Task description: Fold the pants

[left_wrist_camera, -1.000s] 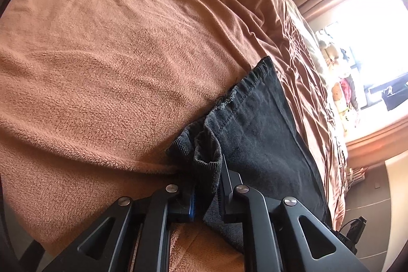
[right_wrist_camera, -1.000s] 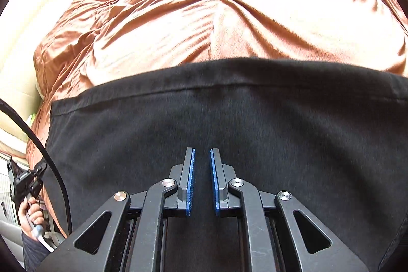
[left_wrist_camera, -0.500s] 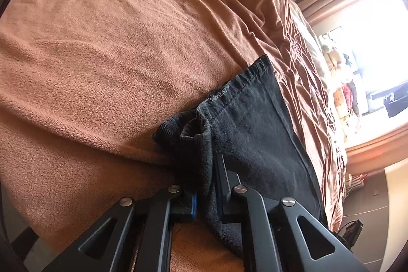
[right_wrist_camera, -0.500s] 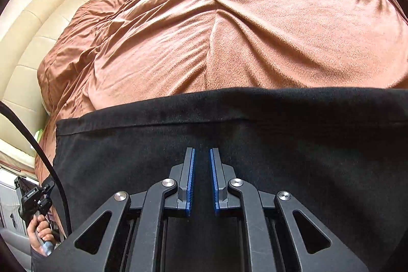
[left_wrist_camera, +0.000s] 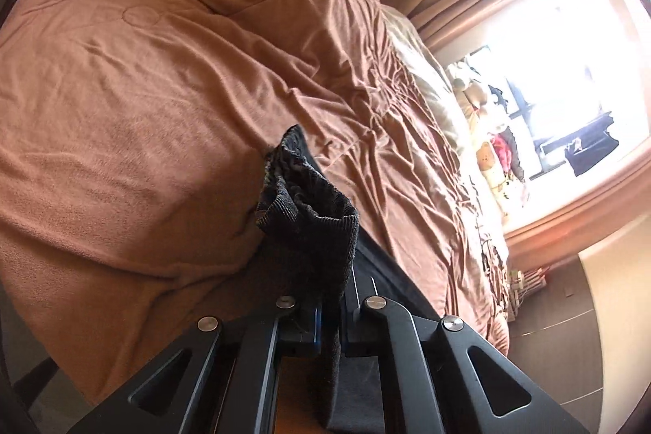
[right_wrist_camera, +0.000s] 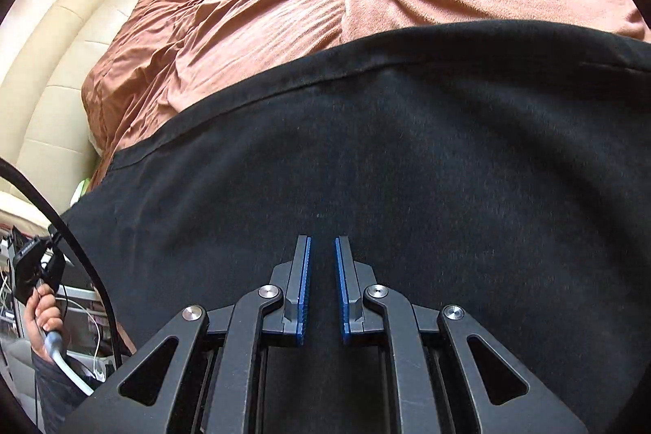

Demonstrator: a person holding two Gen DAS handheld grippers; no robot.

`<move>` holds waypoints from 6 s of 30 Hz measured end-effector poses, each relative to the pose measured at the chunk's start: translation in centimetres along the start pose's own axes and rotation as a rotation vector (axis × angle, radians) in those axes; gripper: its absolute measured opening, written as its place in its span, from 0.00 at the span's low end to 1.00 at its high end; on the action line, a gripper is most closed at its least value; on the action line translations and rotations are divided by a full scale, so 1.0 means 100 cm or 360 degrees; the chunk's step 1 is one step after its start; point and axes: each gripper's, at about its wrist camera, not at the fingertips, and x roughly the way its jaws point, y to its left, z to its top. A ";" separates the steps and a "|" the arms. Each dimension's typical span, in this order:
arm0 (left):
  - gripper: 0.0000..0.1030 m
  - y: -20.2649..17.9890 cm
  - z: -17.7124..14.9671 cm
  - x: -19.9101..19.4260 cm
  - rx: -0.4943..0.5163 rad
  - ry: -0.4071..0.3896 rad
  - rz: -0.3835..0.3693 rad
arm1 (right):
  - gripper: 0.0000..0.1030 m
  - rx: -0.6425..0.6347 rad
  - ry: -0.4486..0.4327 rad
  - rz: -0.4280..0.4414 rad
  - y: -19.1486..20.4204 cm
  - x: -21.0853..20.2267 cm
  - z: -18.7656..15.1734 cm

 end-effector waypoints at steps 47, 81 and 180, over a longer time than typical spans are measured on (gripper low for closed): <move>0.05 -0.423 -0.082 -0.082 0.0786 -0.0041 -0.0613 | 0.09 0.0157 -0.0581 0.0203 -0.112 -0.250 -0.128; 0.05 -0.528 -0.269 0.044 0.0957 0.0550 -0.0753 | 0.09 0.0501 -0.0647 0.0177 -0.230 -0.314 -0.211; 0.84 -0.211 -0.337 0.082 0.0984 0.0693 -0.0022 | 0.47 -0.0690 -0.0169 -0.0628 -0.102 -0.217 -0.154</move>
